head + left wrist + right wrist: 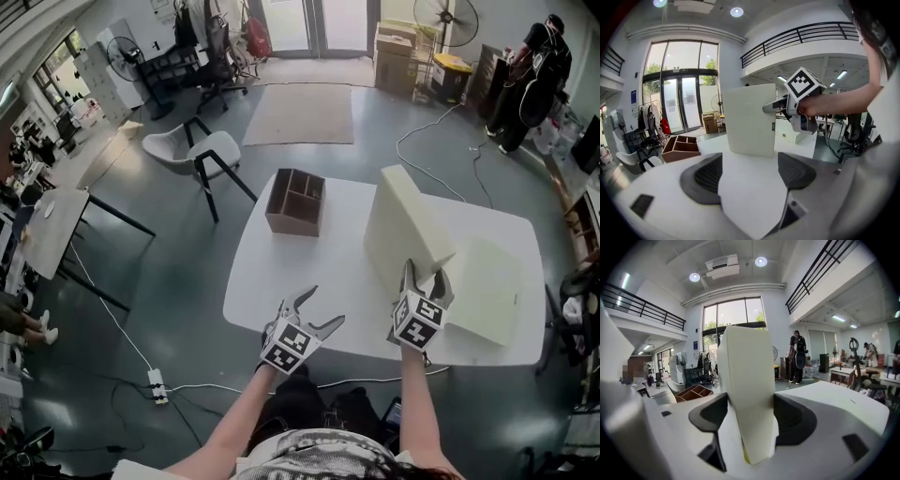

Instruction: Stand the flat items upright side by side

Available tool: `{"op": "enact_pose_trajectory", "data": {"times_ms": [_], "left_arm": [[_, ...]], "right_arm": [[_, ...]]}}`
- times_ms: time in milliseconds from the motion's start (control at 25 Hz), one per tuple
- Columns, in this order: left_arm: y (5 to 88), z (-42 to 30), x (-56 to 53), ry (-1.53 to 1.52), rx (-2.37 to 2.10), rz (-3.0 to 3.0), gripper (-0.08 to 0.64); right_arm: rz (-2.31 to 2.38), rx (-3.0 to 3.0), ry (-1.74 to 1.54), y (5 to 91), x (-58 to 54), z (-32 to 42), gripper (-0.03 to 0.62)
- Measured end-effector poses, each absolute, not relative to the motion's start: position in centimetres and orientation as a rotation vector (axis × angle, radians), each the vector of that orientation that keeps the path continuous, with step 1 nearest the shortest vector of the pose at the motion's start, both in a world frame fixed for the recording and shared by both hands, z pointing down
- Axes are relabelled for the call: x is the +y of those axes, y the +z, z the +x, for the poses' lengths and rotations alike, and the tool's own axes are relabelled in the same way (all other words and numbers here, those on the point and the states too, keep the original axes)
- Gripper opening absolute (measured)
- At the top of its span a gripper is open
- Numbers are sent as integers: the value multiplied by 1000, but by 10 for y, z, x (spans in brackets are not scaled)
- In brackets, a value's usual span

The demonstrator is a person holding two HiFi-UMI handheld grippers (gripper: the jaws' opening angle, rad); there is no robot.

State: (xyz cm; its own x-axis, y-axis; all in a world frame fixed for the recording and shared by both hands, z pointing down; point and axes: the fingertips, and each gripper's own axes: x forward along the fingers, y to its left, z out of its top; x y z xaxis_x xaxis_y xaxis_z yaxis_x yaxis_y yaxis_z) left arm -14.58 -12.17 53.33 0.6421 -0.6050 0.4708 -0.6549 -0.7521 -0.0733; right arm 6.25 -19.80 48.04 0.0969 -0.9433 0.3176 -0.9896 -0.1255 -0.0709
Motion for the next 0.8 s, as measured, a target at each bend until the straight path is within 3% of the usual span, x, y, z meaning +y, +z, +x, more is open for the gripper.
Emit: {"op": "enact_pose_trajectory", "data": {"times_ms": [800], "left_arm": [[555, -249, -136, 738, -748, 2827, 351]], "right_arm": [[2592, -1465, 473, 478, -204, -17, 307]]}}
